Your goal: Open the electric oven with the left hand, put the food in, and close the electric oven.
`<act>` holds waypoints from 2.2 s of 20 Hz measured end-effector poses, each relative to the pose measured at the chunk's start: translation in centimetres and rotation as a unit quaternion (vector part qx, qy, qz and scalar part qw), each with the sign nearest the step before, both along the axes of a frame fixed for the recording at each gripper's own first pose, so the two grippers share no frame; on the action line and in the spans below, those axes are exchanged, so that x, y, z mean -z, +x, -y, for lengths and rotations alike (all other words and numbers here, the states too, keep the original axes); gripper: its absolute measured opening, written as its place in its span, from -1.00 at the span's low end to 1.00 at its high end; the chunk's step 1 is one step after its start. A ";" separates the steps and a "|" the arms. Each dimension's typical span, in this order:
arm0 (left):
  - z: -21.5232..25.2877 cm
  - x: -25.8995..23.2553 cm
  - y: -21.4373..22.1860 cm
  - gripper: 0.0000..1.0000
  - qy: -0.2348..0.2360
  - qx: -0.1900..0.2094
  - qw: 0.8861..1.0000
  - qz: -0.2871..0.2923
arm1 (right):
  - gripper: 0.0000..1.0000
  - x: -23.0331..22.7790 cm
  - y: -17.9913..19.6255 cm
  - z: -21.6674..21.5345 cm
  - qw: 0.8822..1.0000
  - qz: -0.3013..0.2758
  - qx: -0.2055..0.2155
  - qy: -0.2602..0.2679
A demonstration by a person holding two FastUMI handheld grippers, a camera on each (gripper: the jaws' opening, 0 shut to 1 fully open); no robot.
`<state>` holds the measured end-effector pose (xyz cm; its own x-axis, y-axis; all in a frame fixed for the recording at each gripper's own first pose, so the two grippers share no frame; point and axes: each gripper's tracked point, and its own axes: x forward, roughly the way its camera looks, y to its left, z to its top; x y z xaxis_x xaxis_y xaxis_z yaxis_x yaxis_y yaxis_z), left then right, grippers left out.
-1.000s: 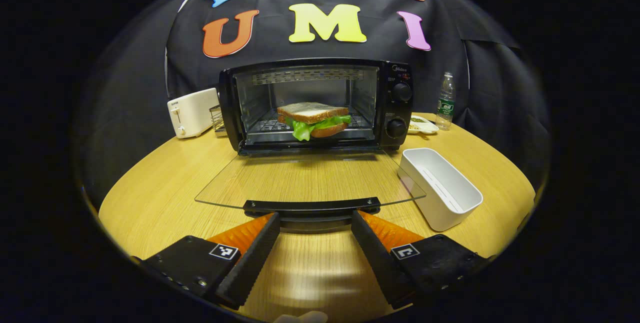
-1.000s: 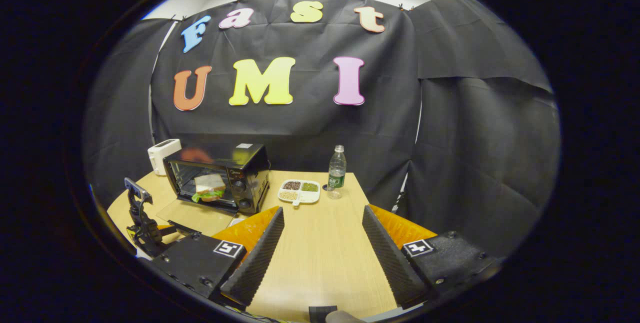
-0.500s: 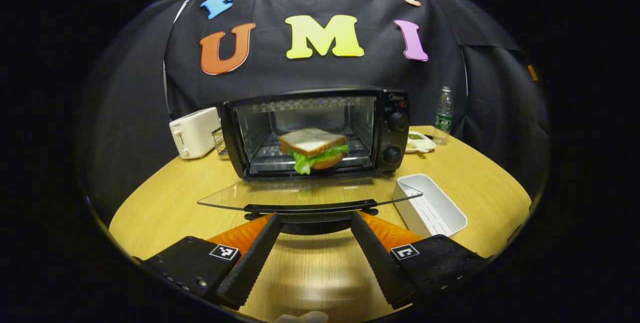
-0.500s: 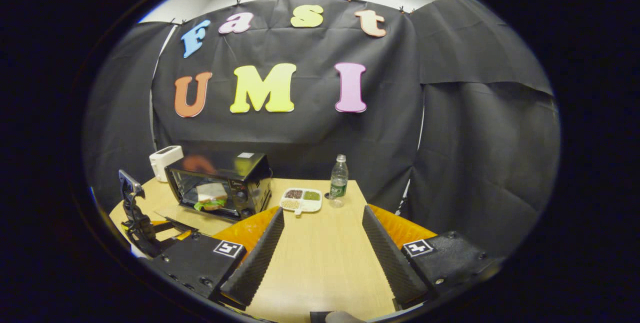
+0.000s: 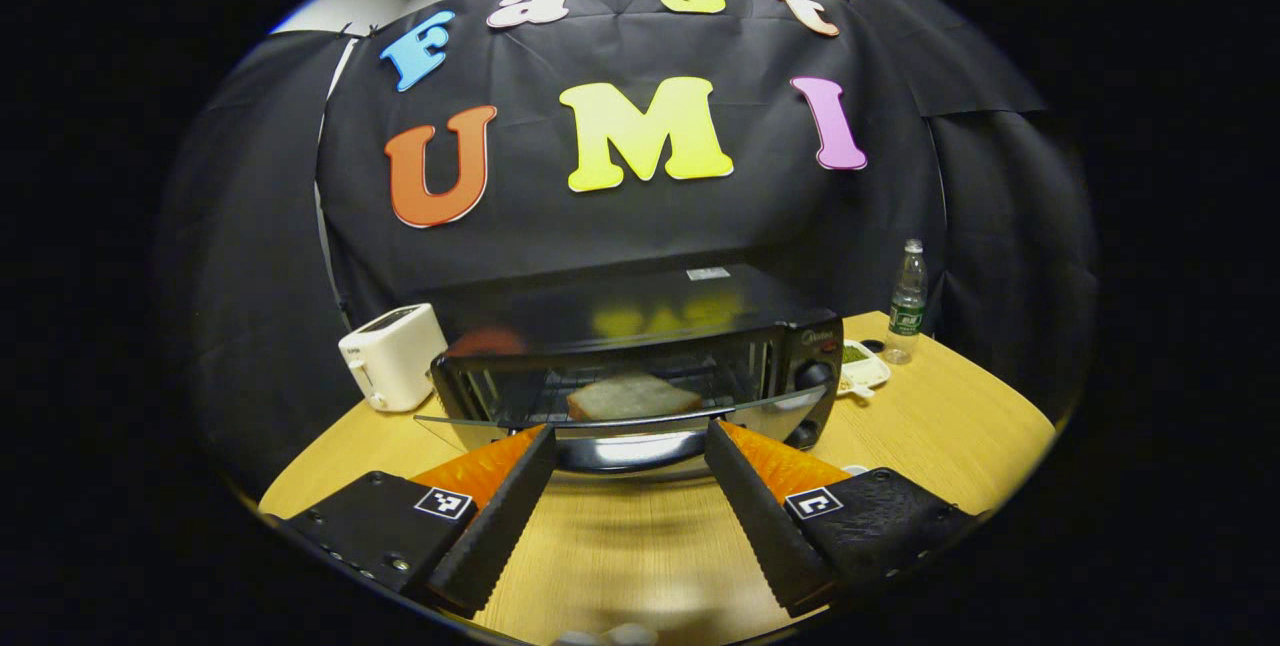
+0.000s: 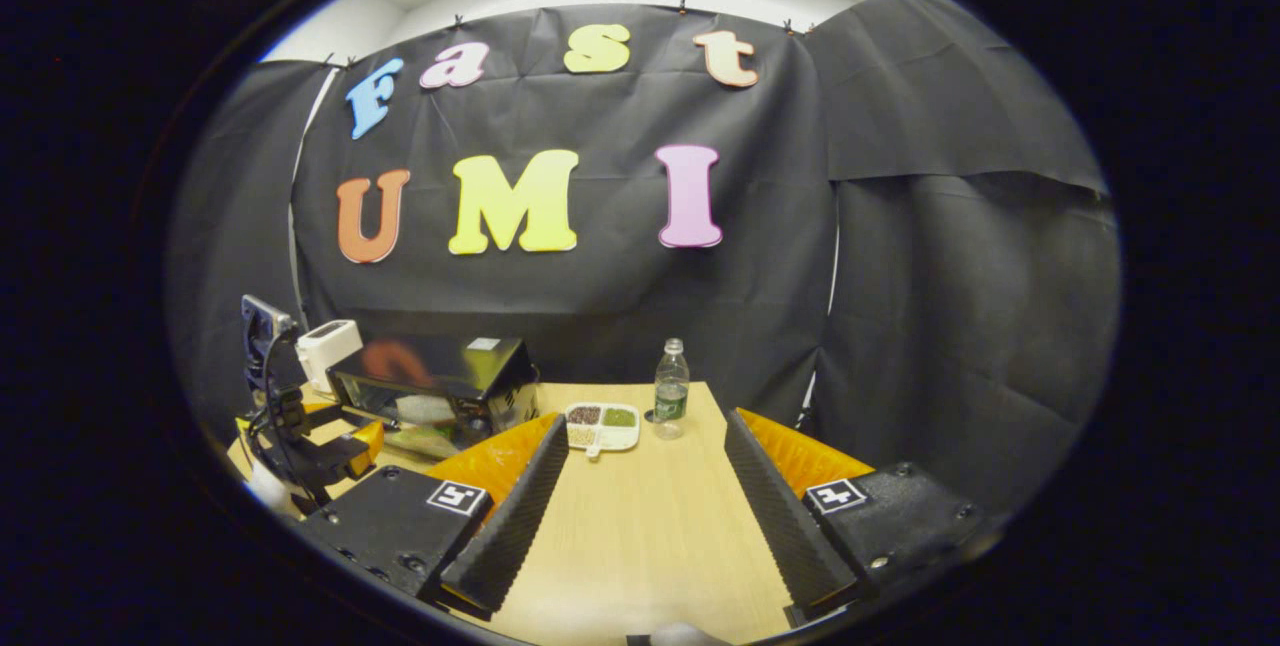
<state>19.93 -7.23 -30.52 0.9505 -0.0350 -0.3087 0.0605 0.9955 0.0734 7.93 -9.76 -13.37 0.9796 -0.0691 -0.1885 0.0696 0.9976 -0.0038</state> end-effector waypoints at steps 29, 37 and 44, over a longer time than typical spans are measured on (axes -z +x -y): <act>-8.3 -29.2 -15.8 0.92 -0.058 -0.034 0.990 0.120 | 0.93 -14.8 -4.3 -9.1 0.997 0.075 -0.032 -0.015; -10.5 -31.5 -17.8 0.92 -0.055 -0.037 0.988 0.137 | 0.93 -15.6 -5.9 -11.0 0.997 0.076 -0.031 -0.013; -10.9 -33.1 -18.6 0.92 -0.059 -0.031 0.986 0.150 | 0.94 -16.4 -7.0 -11.5 0.996 0.082 -0.028 -0.013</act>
<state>1.34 3.63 2.59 0.9999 0.0079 -0.0097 -0.0082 0.9993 -0.0369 0.89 1.79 3.06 0.9996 -0.0166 -0.0236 0.0161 0.9996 -0.0233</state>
